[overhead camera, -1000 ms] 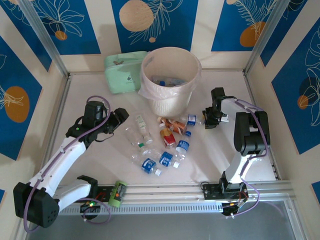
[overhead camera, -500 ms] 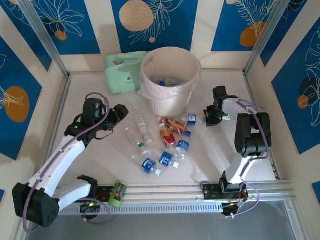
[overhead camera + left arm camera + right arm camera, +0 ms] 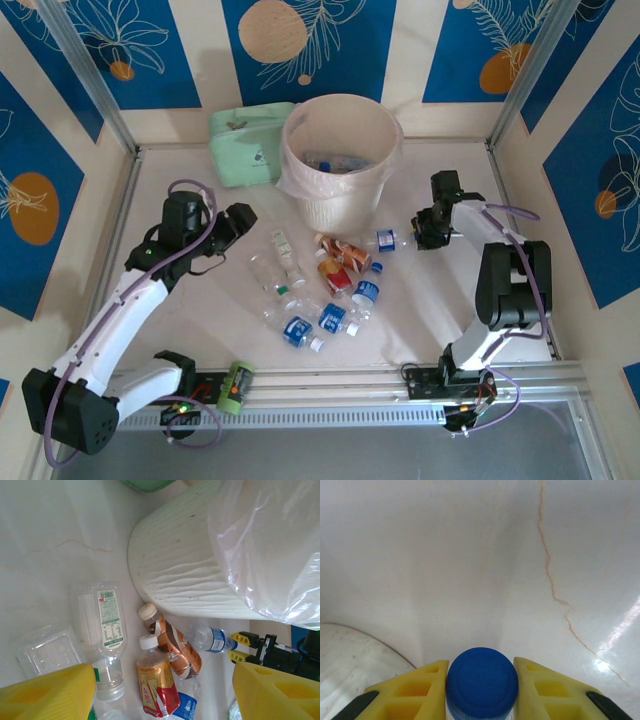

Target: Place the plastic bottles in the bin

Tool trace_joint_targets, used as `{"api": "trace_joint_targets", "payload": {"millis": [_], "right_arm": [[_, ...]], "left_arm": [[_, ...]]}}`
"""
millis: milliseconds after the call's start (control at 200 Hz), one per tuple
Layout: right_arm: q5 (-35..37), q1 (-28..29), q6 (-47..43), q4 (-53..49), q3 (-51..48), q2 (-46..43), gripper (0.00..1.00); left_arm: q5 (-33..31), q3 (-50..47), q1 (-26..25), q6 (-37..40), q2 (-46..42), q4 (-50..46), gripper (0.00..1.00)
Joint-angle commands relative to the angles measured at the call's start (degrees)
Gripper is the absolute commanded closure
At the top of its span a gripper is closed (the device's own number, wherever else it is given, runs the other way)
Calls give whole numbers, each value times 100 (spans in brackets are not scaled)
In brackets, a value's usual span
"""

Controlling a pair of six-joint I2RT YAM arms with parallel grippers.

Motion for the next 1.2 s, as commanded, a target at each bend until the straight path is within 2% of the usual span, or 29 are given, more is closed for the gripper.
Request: {"api": "trace_joint_targets", "payload": {"millis": [0, 170, 310, 420, 540, 695, 780, 845, 920, 1105, 1196], "right_arm": [[201, -38, -295, -308, -97, -446, 71], [275, -42, -784, -469, -97, -993, 72], [50, -52, -1315, -552, -138, -1535, 73], [-258, -18, -1845, -564, -207, -2092, 73], [-568, 91, -2443, -685, -73, -2669, 73], [-1018, 565, -2888, -570, 357, -3288, 72], [-1173, 956, -2957, -404, 691, -3366, 71], [-1190, 1240, -2961, -322, 1006, -3283, 71], [-1235, 1516, -2970, -265, 1406, -3087, 71], [-1378, 2037, -3099, -208, 2226, -2640, 71], [-1356, 2210, -3145, -277, 2453, -2532, 71]], "left_arm": [[-71, 242, -31, 214, 15, -93, 27], [-63, 386, -31, 347, 55, -81, 25], [20, 446, -31, 482, -37, 139, 21], [600, 473, -31, 575, 24, 616, 17], [1502, 502, -82, 443, 261, 1280, 17], [2174, 505, -544, 27, 481, 2370, 15], [2216, 456, -988, -270, 581, 3167, 10], [2214, 552, -1302, -294, 724, 3431, 8], [2189, 694, -1503, -160, 859, 3396, 0], [1927, 1093, -1692, 726, 871, 2483, 0], [2040, 1243, -1837, 978, 917, 2273, 1]]}}
